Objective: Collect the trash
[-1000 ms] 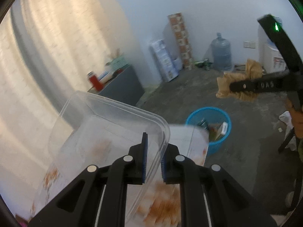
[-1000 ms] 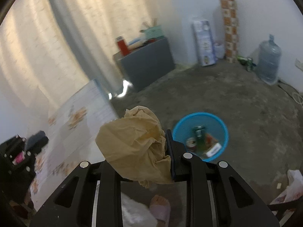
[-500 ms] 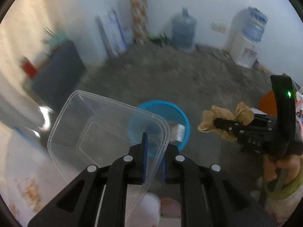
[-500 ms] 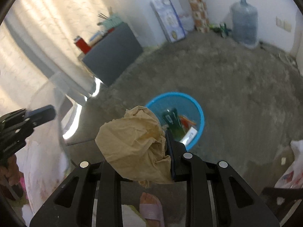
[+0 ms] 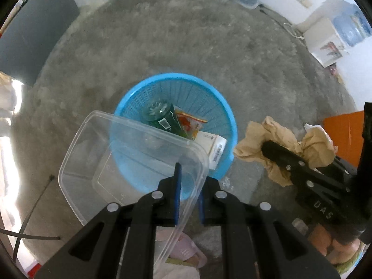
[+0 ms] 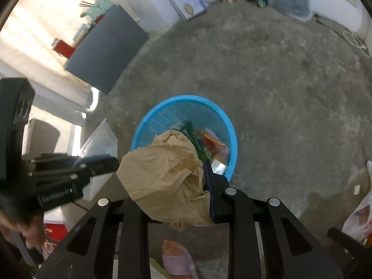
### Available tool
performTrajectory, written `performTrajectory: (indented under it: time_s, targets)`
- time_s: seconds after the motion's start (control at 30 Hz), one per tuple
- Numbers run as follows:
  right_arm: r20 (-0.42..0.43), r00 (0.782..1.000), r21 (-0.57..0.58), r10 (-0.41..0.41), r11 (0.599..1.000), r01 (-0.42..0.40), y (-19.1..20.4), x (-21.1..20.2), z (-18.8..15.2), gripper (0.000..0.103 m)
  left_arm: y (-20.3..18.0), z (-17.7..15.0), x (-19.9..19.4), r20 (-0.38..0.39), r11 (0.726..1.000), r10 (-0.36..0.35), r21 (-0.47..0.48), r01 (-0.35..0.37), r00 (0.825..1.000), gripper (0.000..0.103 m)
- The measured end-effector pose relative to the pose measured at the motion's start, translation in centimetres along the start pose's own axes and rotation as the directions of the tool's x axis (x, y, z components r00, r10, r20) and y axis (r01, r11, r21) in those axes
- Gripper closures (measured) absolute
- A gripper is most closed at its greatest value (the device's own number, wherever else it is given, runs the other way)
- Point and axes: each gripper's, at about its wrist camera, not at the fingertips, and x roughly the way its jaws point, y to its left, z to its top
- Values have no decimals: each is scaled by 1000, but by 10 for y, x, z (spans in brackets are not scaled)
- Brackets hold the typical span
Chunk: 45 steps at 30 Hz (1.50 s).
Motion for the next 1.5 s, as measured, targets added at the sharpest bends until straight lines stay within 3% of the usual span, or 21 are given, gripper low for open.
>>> performTrajectory:
  time_s: [0.17,0.23,0.27,0.4,0.53,0.7,0.83,1.1,1.3,1.4,1.5]
  targets:
    - [-52,998,30,-16,999,17,-10,36,17,76,15,10,33,-55,994,-18,-109,12,998,89]
    - [-78,997,25,-16,1000,18,-10,50,21,74,23,13,42,-72,988,-11,-156,0,997,74]
    - [-87,996,25,-15,1000,17,-10,53,20,71,28,15,45,-73,983,-9,-183,-5,997,59]
    - [-126,992,36,10,999,-5,-8,75,21,63,40,18,50,-61,965,-37,-263,20,997,41]
    - [-149,988,55,30,998,-22,-10,85,18,49,44,19,45,-55,956,-50,-291,32,997,38]
    - [-144,989,65,24,998,-14,-10,82,18,42,46,18,40,-64,950,-75,-307,52,995,35]
    - [-112,993,107,40,994,-28,-14,73,19,41,50,13,30,-80,925,-160,-361,121,984,34]
    - [-45,997,154,61,987,-53,-23,40,12,41,48,-1,-26,-8,931,-166,-330,154,986,33]
    - [8,998,155,68,986,-68,-18,-2,-17,41,43,-32,-99,102,952,-158,-249,179,982,33]
    - [44,997,115,64,991,-69,-6,-35,-42,40,39,-70,-148,210,970,-117,-187,157,971,32]
    - [94,995,27,42,999,-44,15,-73,-73,33,38,-134,-197,339,987,-44,-129,93,940,22]
